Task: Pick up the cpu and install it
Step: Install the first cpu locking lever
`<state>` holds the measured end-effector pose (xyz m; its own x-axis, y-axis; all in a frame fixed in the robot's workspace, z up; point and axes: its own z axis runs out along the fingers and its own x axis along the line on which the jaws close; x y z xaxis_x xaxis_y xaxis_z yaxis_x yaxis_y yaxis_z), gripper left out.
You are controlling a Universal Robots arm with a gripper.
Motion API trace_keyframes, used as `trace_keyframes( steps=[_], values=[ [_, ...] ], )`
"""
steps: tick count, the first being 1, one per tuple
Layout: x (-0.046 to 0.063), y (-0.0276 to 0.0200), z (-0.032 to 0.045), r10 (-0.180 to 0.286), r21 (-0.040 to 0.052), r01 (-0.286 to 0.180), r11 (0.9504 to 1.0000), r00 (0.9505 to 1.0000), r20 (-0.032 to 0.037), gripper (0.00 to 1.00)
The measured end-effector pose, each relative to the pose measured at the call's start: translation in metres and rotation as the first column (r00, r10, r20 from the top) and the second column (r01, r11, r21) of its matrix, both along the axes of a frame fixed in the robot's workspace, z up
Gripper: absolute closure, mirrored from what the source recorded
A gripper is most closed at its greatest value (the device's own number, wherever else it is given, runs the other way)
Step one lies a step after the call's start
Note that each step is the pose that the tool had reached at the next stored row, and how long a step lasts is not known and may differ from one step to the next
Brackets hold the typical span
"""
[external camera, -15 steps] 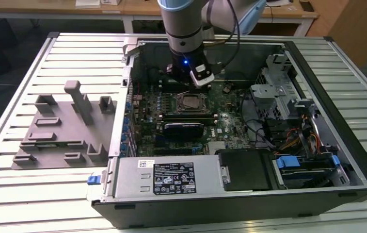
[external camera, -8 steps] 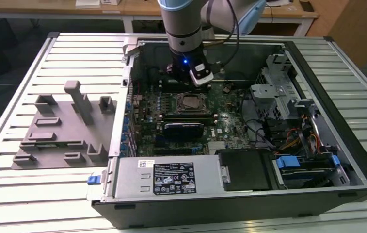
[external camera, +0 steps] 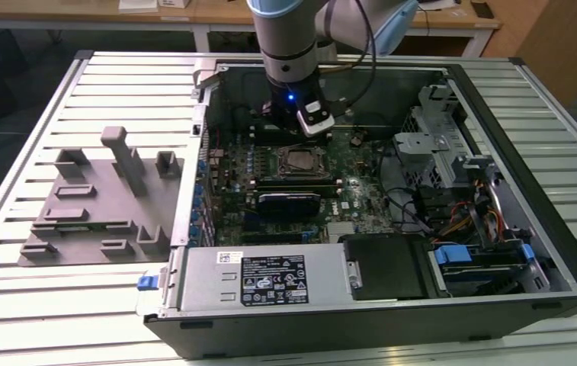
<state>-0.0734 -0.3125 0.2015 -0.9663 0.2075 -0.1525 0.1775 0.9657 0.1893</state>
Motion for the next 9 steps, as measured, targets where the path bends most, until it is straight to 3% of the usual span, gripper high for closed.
trace_keyframes(
  steps=[5,9],
  values=[
    [0.0000,0.0000,-0.0025,-0.005,-0.0028,0.005,1.0000,1.0000,0.0038,0.89],
    [0.0000,0.0001,-0.0040,-0.017,-0.0113,0.017,0.9998,0.9998,0.0056,0.89]
  ],
)
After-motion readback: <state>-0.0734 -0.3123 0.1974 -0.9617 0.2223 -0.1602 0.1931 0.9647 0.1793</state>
